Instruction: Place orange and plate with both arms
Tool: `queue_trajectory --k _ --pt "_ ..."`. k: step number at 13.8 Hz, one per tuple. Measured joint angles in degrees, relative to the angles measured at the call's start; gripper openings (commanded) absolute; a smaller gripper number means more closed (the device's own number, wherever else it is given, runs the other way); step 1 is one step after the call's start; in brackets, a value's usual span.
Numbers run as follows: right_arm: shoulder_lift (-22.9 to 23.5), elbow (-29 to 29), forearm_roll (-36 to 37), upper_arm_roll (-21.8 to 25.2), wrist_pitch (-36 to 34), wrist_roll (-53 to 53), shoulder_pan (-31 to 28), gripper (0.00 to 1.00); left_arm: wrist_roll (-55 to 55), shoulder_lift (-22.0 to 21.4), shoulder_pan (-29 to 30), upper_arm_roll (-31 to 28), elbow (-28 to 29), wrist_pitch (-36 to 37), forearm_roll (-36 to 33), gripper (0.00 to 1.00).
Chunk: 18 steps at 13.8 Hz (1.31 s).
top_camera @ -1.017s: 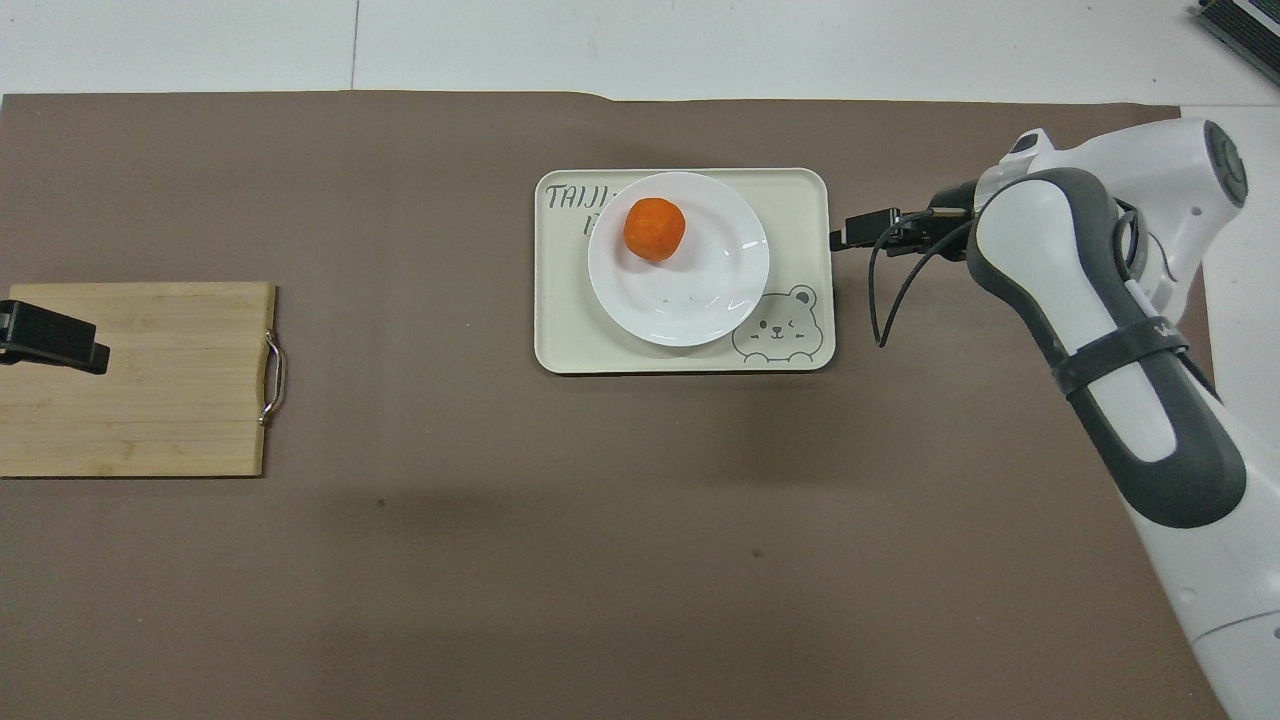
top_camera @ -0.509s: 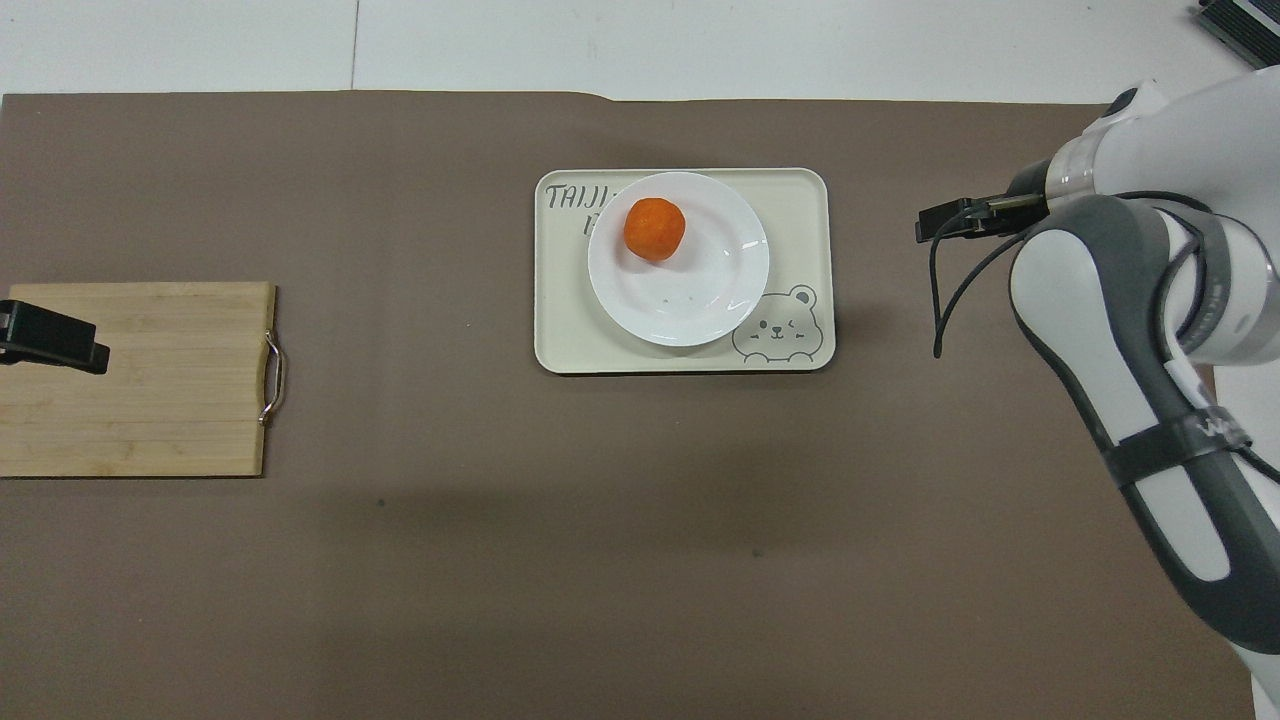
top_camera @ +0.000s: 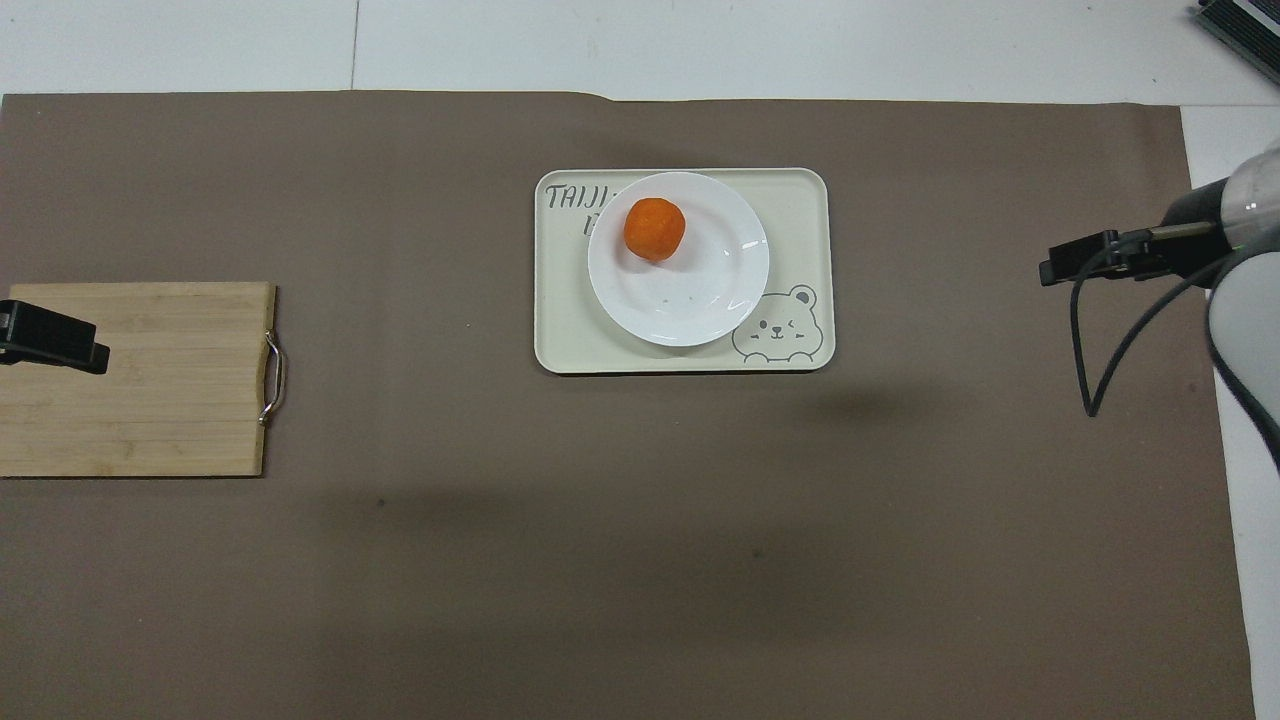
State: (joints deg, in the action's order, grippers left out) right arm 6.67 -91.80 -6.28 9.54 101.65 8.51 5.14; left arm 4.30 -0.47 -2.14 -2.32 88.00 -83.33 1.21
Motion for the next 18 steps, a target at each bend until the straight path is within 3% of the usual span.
queue_trajectory --k 7,11,18 --pt "-5.97 4.19 4.46 -0.03 -12.4 -2.29 -0.06 1.0 0.0 0.0 0.0 0.0 0.0 0.0 0.0 1.0" --pt "-8.51 3.03 5.85 -0.46 -13.29 -4.15 0.17 1.0 0.0 -0.01 0.0 0.0 0.0 0.0 0.0 1.0" --pt "-8.62 2.17 5.85 -0.88 -14.41 -4.61 0.64 1.0 0.0 -0.01 0.0 0.0 0.0 0.0 0.0 1.0"
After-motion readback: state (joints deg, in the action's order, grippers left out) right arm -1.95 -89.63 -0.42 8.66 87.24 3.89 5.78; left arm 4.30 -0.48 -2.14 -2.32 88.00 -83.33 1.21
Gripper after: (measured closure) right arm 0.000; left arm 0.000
